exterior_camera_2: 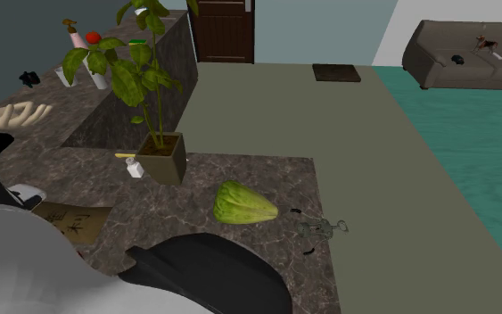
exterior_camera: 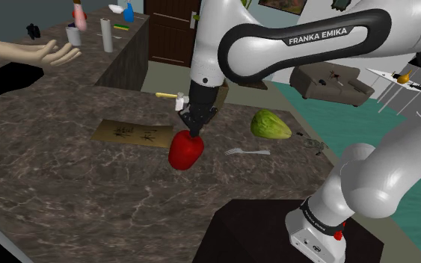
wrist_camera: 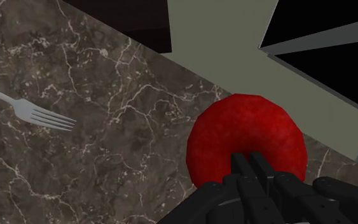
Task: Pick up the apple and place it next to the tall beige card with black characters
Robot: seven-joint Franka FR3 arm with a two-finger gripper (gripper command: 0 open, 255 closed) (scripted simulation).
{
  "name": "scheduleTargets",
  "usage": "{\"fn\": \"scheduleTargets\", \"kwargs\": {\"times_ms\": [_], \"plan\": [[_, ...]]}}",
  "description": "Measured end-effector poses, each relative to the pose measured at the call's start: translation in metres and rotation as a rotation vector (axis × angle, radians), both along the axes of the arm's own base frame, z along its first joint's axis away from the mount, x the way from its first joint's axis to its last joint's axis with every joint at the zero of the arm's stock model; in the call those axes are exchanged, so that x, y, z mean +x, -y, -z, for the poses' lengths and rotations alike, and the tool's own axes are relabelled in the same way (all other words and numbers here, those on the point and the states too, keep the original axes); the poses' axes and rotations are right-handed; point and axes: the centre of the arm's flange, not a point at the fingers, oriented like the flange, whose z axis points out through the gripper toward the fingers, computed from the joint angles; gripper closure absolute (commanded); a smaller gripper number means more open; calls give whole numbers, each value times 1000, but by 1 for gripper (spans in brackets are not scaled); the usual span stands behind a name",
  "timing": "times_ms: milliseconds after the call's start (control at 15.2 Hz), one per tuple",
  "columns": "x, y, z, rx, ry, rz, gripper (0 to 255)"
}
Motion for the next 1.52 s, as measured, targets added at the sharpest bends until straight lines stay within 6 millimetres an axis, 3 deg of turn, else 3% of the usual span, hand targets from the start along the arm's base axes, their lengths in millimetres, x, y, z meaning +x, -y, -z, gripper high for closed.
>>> {"fn": "scheduleTargets", "kwargs": {"times_ms": [396, 792, 858, 1254, 1518], "plan": [[1, 0, 33, 0, 0, 0, 255], [0, 1, 37, 0, 0, 0, 255], [0, 1, 37, 0, 0, 0, 0], [0, 1, 37, 0, 1, 0, 0], [1, 3, -2, 1, 2, 0, 0]]}}
